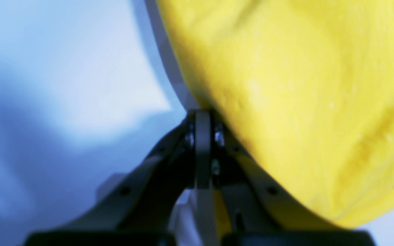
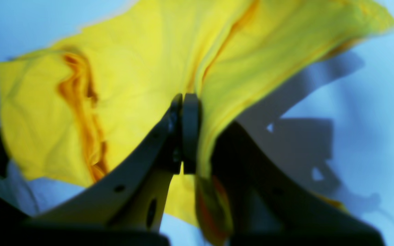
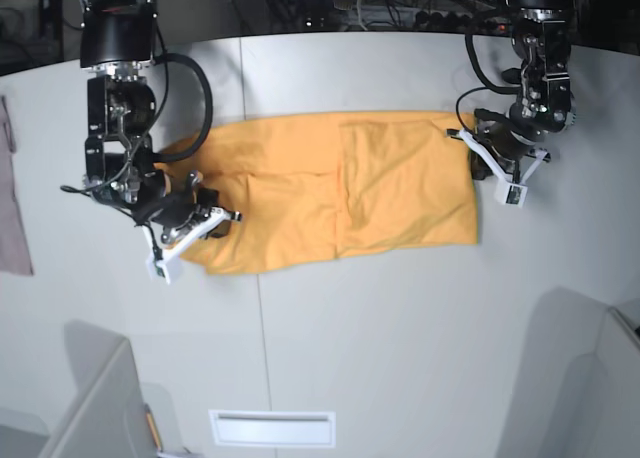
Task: Fold the T-shirt properly
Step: 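Lift the end with the right gripper and fold it toward the left gripper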
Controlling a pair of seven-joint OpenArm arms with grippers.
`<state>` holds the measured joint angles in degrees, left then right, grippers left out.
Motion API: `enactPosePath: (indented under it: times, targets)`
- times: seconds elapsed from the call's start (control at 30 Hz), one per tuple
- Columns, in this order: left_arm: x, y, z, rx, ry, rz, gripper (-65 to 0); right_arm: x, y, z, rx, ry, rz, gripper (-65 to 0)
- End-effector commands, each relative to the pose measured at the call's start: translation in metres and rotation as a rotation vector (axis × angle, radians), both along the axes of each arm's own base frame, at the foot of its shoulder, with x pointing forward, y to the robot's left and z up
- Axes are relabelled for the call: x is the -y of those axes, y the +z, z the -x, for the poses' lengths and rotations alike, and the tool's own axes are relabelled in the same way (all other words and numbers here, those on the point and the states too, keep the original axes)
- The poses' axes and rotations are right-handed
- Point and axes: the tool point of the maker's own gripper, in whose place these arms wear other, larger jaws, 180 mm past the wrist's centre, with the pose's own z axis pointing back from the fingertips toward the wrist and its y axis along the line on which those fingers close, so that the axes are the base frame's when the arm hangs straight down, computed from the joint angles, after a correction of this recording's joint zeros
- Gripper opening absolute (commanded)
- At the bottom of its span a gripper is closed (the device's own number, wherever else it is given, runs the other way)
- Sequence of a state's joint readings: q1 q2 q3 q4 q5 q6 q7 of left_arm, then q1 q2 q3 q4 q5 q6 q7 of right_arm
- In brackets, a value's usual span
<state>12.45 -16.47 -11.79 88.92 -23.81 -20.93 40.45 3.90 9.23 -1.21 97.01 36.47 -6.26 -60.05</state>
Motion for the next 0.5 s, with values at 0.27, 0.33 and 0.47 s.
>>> enactPosePath:
  times: [0.27, 0.33, 0.47]
  targets:
    - [0.030, 0.006, 0.000, 0.018, -0.057, 0.030, -65.0, -0.044, 0.053, -0.002, 0.105, 0.074, -0.094, -65.0]
    - [0.045, 0.004, 0.001, 0.013, -0.082, 0.051, -65.0, -0.046, 0.063, -0.001, 0.124, 0.090, -0.093, -65.0]
    - [0.056, 0.003, 0.001, 0.015, -0.088, 0.073, -65.0, -0.054, 0.066, 0.002, 0.127, 0.095, -0.115, -65.0]
